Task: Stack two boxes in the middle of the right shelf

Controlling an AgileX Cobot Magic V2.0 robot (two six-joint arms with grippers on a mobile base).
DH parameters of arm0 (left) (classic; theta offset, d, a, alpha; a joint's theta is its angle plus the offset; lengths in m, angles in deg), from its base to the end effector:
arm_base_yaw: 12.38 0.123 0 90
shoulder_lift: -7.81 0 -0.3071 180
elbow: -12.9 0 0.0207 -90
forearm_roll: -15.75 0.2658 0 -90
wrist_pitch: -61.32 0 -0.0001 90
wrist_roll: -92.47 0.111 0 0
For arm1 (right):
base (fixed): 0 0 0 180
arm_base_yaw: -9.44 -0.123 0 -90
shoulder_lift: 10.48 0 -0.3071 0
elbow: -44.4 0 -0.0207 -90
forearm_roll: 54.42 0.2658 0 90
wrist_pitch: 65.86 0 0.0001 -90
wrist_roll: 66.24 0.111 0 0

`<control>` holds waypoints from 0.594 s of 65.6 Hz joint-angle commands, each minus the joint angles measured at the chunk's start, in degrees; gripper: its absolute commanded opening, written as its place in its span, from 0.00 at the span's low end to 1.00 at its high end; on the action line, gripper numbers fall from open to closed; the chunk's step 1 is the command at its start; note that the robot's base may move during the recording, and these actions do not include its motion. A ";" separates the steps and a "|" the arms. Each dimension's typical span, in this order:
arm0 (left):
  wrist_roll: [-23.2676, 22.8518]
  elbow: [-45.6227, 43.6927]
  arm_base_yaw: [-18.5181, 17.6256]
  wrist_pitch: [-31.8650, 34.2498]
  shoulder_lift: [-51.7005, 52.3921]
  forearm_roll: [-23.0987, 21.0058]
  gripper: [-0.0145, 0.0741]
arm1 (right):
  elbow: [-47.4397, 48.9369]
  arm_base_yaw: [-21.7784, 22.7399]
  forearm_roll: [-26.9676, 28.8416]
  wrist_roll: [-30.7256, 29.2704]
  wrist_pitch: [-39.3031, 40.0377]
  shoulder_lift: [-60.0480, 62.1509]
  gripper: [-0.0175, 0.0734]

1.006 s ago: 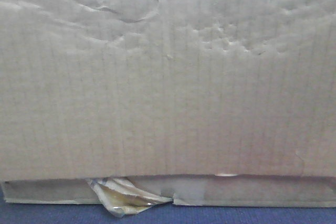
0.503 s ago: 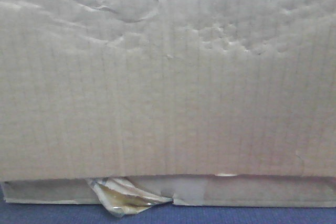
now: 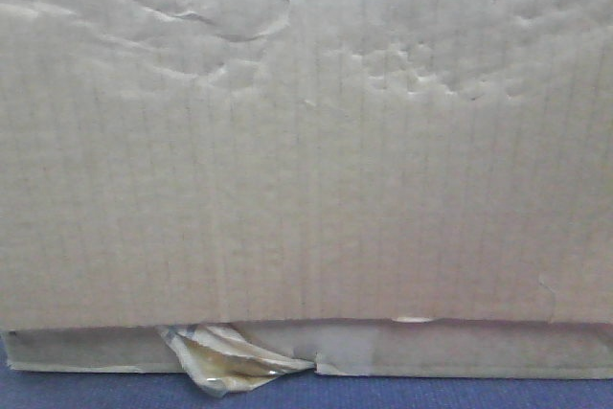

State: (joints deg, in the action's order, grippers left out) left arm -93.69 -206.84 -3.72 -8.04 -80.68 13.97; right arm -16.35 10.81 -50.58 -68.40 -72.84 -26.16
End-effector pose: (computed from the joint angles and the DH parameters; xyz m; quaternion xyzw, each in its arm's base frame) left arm 0.2733 0.0384 0.5685 -0.1078 0.8508 -0.0041 0.5144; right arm 0.0681 -0.0007 0.3012 0.0145 0.6650 0.0045 0.7467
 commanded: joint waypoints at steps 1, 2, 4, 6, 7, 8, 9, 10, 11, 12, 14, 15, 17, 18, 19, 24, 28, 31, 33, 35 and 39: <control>-5.21 -3.36 -6.19 -0.60 0.24 2.94 0.04 | 0.47 0.20 -0.48 -0.15 0.60 -0.21 0.01; -5.97 -3.38 -6.79 -0.60 0.24 3.34 0.04 | 0.47 0.20 -0.48 -0.15 0.60 -0.21 0.01; -7.54 -3.68 -9.95 -0.60 0.24 4.88 0.04 | 0.47 0.20 -0.48 -0.15 0.60 -0.21 0.01; -9.12 -3.68 -12.60 -0.60 0.24 6.66 0.04 | 0.47 0.20 -0.48 -0.15 0.60 -0.21 0.01; -9.90 -3.68 -13.97 -0.60 0.24 8.02 0.04 | 0.47 0.20 -0.48 -0.15 0.60 -0.21 0.01; -10.62 -3.68 -15.35 -0.60 0.11 8.96 0.04 | 0.47 0.20 -0.48 -0.15 0.60 -0.21 0.01; -11.24 -3.68 -16.74 -0.60 0.01 9.97 0.04 | 0.47 0.20 -0.48 -0.15 0.60 -0.21 0.01; -12.22 -3.68 -18.86 -0.60 -0.17 11.00 0.04 | 0.47 0.20 -0.48 -0.15 0.60 -0.21 0.01; -12.54 -3.68 -19.58 -0.60 -0.35 11.51 0.04 | 0.47 0.20 -0.48 -0.15 0.60 -0.21 0.01; -13.11 -3.68 -21.01 -0.60 -0.57 13.04 0.04 | 0.47 0.20 -0.48 -0.15 0.60 -0.21 0.01; -14.06 -3.53 -23.92 -0.60 -0.92 14.77 0.04 | 0.47 0.20 -0.48 -0.15 0.60 -0.21 0.01; -14.74 -3.41 -26.07 -0.60 -1.35 15.55 0.04 | 0.47 0.20 -0.48 -0.15 0.60 -0.21 0.01; -15.83 -3.31 -28.88 -0.60 -1.89 17.18 0.04 | 0.47 0.20 -0.48 -0.15 0.60 -0.21 0.01; -16.25 -3.31 -30.24 -0.60 -2.14 17.87 0.04 | 0.47 0.20 -0.48 -0.15 0.60 -0.21 0.01; -16.74 -3.31 -31.56 -0.60 -2.52 18.89 0.04 | 0.47 0.20 -0.48 -0.15 0.60 -0.21 0.01; -19.87 -3.31 -38.58 -0.60 -4.73 21.81 0.04 | 0.47 0.20 -0.48 -0.15 0.60 -0.21 0.01; -21.82 -3.31 -41.63 -0.60 -6.25 23.72 0.04 | 0.47 0.20 -0.48 -0.15 0.60 -0.21 0.01; -24.19 -3.31 -43.68 -0.60 -7.92 24.38 0.04 | 0.47 0.20 -0.48 -0.15 0.60 -0.21 0.01; -25.13 -3.31 -44.41 -0.60 -8.88 24.38 0.04 | 0.47 0.20 -0.48 -0.15 0.60 -0.21 0.01; -25.94 -3.31 -44.93 -0.60 -9.81 24.11 0.04 | 0.47 0.20 -0.48 -0.15 0.60 -0.21 0.01; -27.22 -3.31 -45.64 -0.60 -11.62 23.20 0.04 | 0.47 0.20 -0.48 -0.15 0.60 -0.21 0.01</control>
State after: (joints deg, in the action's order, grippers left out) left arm -117.66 -209.98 -48.11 -9.98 -90.60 36.27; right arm -16.35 10.81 -50.58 -68.40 -72.84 -26.16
